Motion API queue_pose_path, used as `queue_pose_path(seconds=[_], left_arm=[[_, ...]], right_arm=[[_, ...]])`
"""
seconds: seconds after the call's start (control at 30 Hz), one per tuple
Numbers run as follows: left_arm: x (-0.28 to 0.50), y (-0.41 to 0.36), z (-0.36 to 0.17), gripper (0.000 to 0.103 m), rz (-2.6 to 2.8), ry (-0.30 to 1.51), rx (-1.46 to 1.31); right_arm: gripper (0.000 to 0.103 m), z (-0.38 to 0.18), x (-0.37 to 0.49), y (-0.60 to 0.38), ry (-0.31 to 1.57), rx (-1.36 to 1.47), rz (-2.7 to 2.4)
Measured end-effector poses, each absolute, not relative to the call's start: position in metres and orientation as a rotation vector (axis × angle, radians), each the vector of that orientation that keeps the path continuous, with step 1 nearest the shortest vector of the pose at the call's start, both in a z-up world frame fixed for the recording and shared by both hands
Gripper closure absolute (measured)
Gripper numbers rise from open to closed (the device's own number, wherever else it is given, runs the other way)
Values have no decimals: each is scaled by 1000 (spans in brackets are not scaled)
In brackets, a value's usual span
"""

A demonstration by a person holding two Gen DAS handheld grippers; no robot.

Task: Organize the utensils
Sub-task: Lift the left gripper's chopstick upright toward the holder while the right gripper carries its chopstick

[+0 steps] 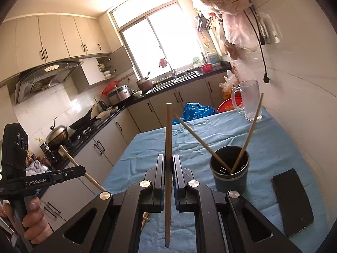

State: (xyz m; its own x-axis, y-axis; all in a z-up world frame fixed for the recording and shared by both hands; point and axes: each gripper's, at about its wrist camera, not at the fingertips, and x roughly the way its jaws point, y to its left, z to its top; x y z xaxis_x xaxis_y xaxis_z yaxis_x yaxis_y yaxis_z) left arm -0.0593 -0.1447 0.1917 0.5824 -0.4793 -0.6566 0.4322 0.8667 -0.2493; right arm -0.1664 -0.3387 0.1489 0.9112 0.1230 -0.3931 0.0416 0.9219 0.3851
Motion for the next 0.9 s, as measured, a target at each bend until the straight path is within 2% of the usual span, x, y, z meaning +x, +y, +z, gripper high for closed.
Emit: queue_pose_path(seconds=[0.9], left_arm=[[-45, -228, 243, 97, -650, 735, -14]], right_arm=[[96, 184, -207, -414, 273, 484, -90]])
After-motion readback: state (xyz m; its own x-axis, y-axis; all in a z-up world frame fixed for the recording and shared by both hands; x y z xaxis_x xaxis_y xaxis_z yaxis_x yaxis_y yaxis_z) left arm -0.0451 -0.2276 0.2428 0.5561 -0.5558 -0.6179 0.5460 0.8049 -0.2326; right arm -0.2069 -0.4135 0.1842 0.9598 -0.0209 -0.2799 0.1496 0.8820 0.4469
